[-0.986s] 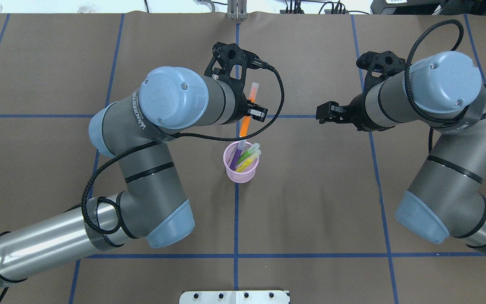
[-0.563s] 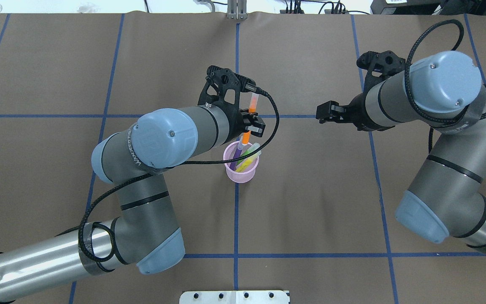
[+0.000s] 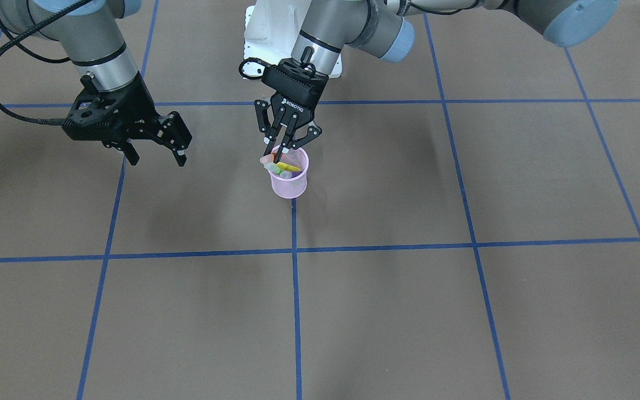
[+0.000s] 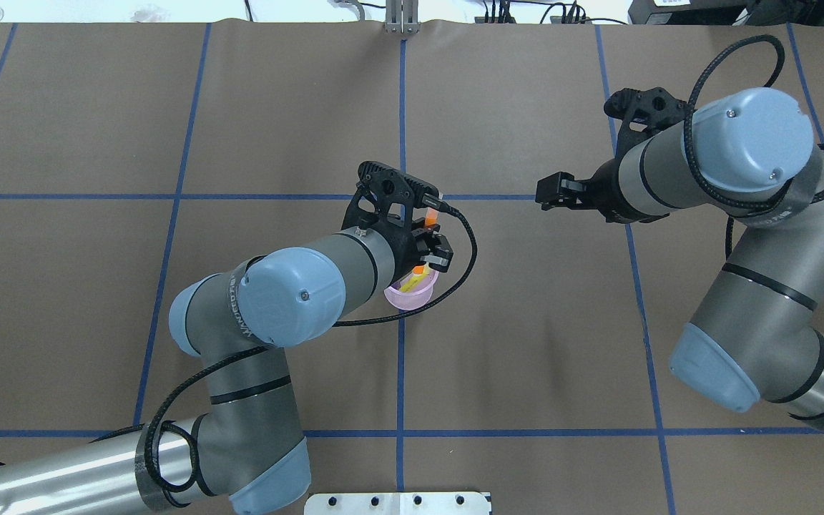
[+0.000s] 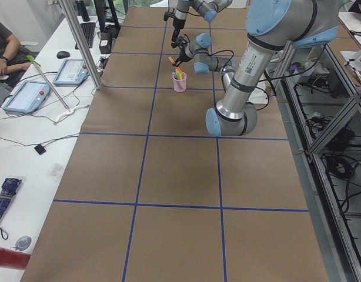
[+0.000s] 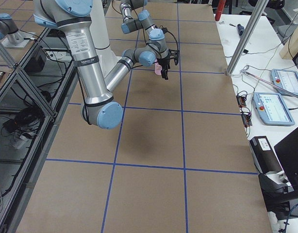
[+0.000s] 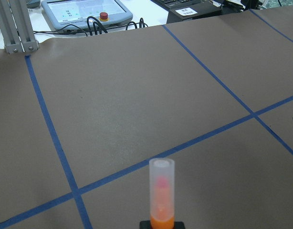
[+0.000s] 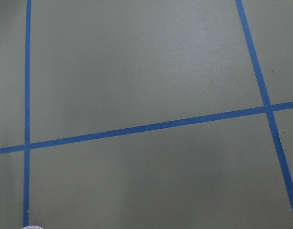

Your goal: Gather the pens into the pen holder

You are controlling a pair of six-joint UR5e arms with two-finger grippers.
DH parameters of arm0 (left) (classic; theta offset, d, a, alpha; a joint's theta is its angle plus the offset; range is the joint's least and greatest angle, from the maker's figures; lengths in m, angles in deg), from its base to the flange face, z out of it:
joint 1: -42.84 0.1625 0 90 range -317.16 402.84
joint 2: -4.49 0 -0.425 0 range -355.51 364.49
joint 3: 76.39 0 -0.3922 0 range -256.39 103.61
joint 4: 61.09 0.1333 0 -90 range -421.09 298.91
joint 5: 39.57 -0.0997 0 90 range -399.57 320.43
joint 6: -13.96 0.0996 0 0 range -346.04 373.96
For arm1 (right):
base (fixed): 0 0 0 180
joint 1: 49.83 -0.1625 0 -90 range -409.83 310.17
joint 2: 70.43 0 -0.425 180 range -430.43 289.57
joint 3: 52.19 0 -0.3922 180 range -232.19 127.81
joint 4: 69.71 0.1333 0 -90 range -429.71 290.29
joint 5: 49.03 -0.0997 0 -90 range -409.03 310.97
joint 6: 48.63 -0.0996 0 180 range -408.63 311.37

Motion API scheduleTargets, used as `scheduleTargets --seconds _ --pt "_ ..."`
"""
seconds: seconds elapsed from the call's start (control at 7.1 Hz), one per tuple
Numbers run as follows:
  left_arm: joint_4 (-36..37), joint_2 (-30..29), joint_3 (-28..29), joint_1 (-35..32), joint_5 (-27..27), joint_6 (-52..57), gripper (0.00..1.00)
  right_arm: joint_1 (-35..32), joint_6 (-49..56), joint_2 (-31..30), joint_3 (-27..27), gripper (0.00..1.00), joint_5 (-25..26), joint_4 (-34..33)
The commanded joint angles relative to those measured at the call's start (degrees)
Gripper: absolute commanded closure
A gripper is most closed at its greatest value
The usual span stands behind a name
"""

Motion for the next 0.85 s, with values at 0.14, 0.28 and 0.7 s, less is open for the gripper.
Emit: scheduleTargets --seconds 0.14,0.28,0.7 --pt "-6.44 2.56 0.33 0.38 -0.13 -0.94 0.00 0.01 0.35 -0.15 0.27 0.00 0.00 0.00" --pt "-12.15 7.62 -2.19 0.29 0.22 -1.12 0.00 -0.43 0.87 -0.50 0.18 0.00 -0.26 0.00" --pt "-12.82 25.71 -10.55 -13.34 20.49 -3.50 0.00 -10.93 14.42 -7.24 0.35 0.00 -7.43 -0.18"
